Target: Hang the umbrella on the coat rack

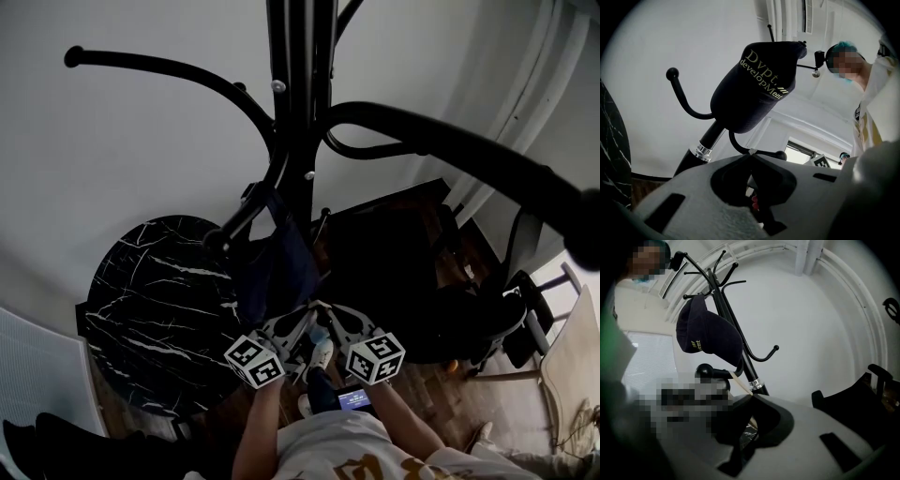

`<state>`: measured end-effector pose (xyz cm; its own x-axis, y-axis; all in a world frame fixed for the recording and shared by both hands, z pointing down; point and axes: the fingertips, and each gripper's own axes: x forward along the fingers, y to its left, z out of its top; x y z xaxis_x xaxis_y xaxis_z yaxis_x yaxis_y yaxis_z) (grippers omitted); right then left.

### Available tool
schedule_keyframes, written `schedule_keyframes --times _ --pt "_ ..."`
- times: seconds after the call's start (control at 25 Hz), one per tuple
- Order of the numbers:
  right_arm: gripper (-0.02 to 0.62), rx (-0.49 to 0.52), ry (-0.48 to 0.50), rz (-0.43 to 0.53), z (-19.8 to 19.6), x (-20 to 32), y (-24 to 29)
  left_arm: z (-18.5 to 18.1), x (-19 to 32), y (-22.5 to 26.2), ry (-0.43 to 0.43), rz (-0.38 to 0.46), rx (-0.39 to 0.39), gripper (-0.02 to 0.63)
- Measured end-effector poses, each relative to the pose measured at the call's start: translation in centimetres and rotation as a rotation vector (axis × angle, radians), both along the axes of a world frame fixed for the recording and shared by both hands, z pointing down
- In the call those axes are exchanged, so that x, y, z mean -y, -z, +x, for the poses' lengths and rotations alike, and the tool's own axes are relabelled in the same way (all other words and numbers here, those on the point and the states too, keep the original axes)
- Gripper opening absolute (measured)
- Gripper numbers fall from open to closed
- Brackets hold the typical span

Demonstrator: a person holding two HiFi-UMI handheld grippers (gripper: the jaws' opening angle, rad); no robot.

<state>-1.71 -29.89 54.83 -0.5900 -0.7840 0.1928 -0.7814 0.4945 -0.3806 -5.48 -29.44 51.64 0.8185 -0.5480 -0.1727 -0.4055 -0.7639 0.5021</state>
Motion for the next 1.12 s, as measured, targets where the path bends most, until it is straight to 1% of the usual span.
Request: schedule_keyframes --times 0.32,0.56,0.84,0.96,1.12 --pt "0.012 0.003 0.013 -0.013 -0.5 0.9 -0.6 -0.2 0.9 -0.5 0.013 -0.009 0.025 0.020" --pt "0.012 -0.013 0.030 -0.014 -0.9 1.6 -1.0 -0.3 1.6 -0.7 0.016 -0.017 0.023 0.020" --pt "0.014 -0.052 0.056 -0.017 -1.8 1.9 -1.5 -0.1 2.0 -1.0 0.028 0.009 0.083 0.020" --pt "0.014 -0.036 0.061 -0.031 -2.1 1.9 -1.6 0.0 1.9 -1.0 0.022 0.020 0.102 0.020" --pt "0.015 -0.066 0.068 -0.021 -2.4 1.8 -1.7 0.0 2.1 -1.0 0.035 0.024 0.103 0.020"
